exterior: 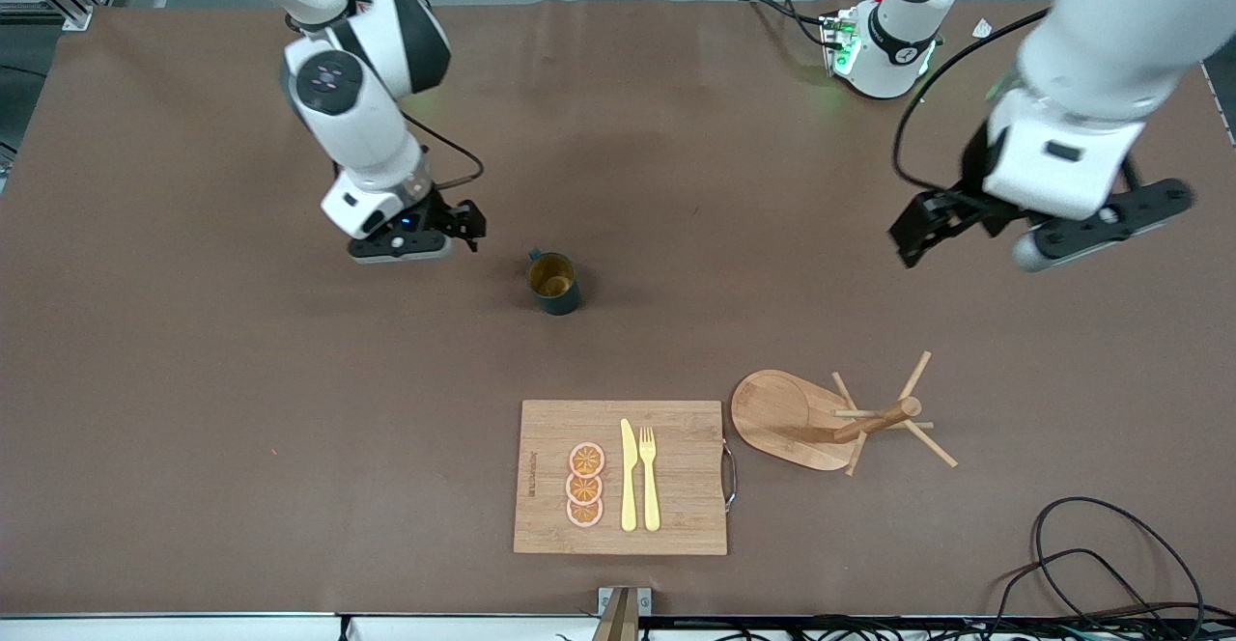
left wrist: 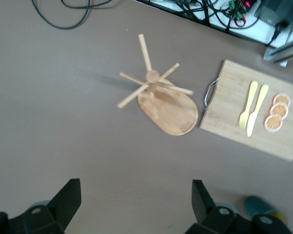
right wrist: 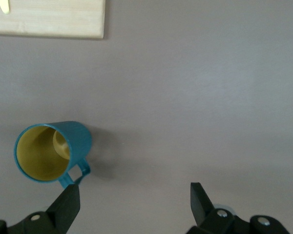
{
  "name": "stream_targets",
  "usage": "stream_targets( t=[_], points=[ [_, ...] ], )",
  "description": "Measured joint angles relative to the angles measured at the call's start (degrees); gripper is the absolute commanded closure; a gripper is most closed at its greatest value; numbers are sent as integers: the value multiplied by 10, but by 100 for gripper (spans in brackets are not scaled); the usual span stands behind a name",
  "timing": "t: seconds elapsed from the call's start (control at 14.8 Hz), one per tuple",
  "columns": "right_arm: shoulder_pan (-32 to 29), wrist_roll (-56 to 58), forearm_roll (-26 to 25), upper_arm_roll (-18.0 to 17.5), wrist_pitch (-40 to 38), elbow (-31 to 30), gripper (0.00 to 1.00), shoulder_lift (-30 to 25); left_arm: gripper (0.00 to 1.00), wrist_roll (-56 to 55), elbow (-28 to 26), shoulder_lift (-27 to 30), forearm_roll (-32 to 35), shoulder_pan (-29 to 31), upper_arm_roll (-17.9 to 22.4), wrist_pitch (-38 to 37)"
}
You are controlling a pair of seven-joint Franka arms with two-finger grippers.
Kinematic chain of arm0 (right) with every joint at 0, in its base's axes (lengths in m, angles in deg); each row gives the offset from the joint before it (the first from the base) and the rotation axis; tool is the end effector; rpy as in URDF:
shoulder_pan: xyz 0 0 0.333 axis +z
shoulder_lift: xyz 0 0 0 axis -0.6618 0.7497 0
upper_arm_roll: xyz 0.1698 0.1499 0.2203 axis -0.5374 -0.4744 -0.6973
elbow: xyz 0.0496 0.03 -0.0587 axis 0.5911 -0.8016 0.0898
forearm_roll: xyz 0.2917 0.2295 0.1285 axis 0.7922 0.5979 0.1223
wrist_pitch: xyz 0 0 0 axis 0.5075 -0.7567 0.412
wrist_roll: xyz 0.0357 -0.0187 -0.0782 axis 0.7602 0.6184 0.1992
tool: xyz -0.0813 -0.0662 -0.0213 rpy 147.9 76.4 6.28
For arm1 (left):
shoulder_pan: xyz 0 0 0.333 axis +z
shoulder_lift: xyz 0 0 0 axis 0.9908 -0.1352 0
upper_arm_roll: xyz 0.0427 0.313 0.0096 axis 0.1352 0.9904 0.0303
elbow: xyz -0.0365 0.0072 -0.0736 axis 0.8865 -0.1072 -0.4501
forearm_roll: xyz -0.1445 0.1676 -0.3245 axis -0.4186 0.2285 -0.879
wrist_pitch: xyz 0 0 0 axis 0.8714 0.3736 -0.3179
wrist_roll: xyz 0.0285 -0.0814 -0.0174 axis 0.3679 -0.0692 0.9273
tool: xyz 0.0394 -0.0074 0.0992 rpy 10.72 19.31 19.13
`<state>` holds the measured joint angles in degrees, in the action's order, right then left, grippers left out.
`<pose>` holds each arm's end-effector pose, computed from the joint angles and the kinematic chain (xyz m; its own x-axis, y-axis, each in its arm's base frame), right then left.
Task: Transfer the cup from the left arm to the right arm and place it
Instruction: 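Raise the left gripper away while the right gripper reaches the mug, then close the right gripper on the teal mug's rim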
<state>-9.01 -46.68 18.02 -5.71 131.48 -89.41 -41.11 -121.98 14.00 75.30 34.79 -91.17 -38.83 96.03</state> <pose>0.4694 0.2811 0.3496 0.9954 0.0463 0.0842 0.0485 -0.9985 -0.0249 0.5829 -0.1909 0.6700 0.9550 0.2751 0.1109 0.2754 -0.9612 0.0127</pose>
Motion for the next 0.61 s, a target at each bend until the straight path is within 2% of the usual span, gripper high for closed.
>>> stream_targets(
  t=[0.2, 0.34, 0.47, 0.61],
  points=[
    [48, -91, -37, 0, 33, 14, 0, 57, 0, 138, -51, 53, -18, 47, 4, -17],
    [65, -119, -48, 0, 41, 28, 0, 85, 0, 216, -102, 95, -38, 59, 30, -18],
    [67, -120, -48, 1, 48, 37, 0, 97, 0, 282, -152, 133, -49, 62, 58, -18],
    [66, -123, -48, 5, 48, 47, 0, 100, 0, 309, -188, 160, -52, 63, 67, -18]
  ],
)
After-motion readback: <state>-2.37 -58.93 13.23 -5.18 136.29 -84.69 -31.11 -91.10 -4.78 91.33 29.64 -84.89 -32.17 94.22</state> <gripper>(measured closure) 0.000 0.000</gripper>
